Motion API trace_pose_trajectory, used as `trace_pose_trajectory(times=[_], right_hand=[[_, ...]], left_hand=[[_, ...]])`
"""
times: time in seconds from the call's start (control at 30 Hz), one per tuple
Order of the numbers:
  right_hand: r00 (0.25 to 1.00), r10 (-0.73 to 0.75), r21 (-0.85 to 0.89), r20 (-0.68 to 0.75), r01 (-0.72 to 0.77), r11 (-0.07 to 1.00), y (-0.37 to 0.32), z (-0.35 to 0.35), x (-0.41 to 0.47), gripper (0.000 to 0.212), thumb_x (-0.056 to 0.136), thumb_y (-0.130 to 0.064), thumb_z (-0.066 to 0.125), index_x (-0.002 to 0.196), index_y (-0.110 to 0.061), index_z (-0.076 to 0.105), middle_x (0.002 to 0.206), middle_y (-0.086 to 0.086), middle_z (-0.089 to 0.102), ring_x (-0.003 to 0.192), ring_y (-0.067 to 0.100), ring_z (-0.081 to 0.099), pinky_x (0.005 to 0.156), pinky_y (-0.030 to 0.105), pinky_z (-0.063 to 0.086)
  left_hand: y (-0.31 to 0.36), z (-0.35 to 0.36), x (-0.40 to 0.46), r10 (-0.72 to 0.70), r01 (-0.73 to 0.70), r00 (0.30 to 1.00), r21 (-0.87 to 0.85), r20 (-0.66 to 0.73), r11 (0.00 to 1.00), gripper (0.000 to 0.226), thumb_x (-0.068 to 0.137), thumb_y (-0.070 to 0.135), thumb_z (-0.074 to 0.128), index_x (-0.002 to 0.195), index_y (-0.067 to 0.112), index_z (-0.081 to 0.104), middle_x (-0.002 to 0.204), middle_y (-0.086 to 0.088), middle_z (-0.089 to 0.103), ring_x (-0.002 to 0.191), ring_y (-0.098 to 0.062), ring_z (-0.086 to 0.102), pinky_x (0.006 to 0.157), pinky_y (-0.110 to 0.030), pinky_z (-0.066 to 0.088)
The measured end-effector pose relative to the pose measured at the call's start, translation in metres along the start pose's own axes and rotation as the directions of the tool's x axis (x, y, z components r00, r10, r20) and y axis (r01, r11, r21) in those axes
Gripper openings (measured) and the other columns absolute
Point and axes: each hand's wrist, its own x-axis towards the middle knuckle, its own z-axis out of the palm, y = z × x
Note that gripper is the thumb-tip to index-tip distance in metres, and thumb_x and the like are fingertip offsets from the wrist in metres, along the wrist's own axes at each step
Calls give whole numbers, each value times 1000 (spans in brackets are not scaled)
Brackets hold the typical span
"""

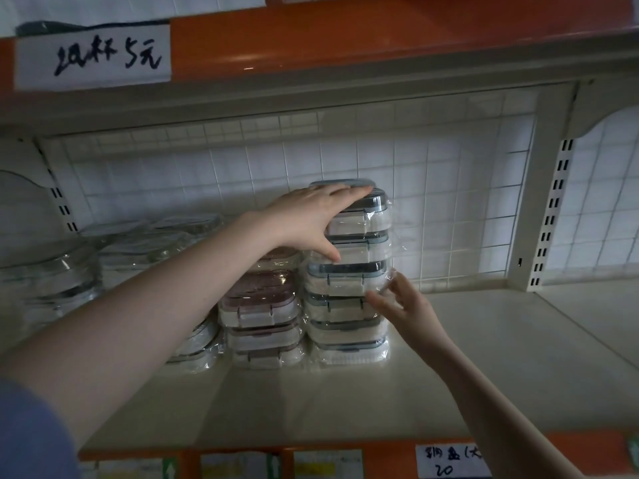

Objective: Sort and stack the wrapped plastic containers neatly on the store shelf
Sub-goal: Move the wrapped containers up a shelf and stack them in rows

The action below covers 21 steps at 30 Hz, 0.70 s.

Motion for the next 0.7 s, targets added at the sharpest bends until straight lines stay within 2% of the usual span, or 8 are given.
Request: trace_pose_trajectory(times=[0.1, 0.2, 0.3, 0.47, 0.57, 0.7], right_hand=[[1000, -17, 11, -23, 17, 1000, -2, 1, 6, 26, 83, -39, 65, 100, -20, 59, 92, -6, 69, 94, 13, 64, 88, 42, 50], [999, -22, 22, -34, 23, 999, 1, 2, 11, 15, 88, -30, 63, 95, -18, 61, 87, -6, 69, 91, 14, 64, 85, 36, 49], [1000, -21, 43, -18, 21, 999, 3, 3, 15, 3, 89, -26, 61, 92, -25, 61, 83, -10, 68, 89, 13, 64, 82, 31, 48], [999, -39, 6, 31, 38, 999, 9, 6, 25, 7, 92, -25, 55, 88, -30, 53, 76, -23, 61, 79, -3, 55, 76, 21, 42], [998, -57, -18, 36, 57, 998, 11, 7, 27, 13, 94, -25, 52, 87, -34, 48, 79, -18, 52, 79, 0, 50, 77, 24, 38], [995, -92, -82, 45, 96, 992, 7, 9, 24, 19, 96, -23, 48, 85, -39, 45, 77, -16, 52, 73, -7, 50, 69, 17, 38]], left_hand=[[-2, 1, 2, 0, 0, 1000, -21, -1, 1000, 113, 70, 40, 80, 150, 40, 0, 158, 5, 13, 143, -19, 19, 115, -39, 25], [-3, 3, 3, 3, -3, 1000, -46, 3, 999, 113, 70, 38, 80, 149, 41, 1, 158, 5, 13, 144, -19, 18, 115, -42, 24], [-4, 2, 2, 12, -12, 1000, -47, 4, 999, 111, 71, 36, 80, 149, 40, 2, 158, 6, 13, 144, -18, 17, 116, -38, 22], [-6, 2, 0, 12, -12, 1000, -36, 3, 999, 110, 72, 36, 80, 149, 42, 2, 158, 5, 14, 144, -18, 18, 115, -38, 24], [-7, 2, 0, 10, -10, 1000, -30, 5, 999, 109, 73, 35, 79, 149, 41, 2, 159, 5, 12, 144, -18, 18, 114, -37, 23], [-7, 1, 2, 11, -10, 1000, -38, 19, 999, 109, 73, 36, 79, 149, 41, 3, 159, 4, 13, 143, -18, 19, 115, -40, 24]])
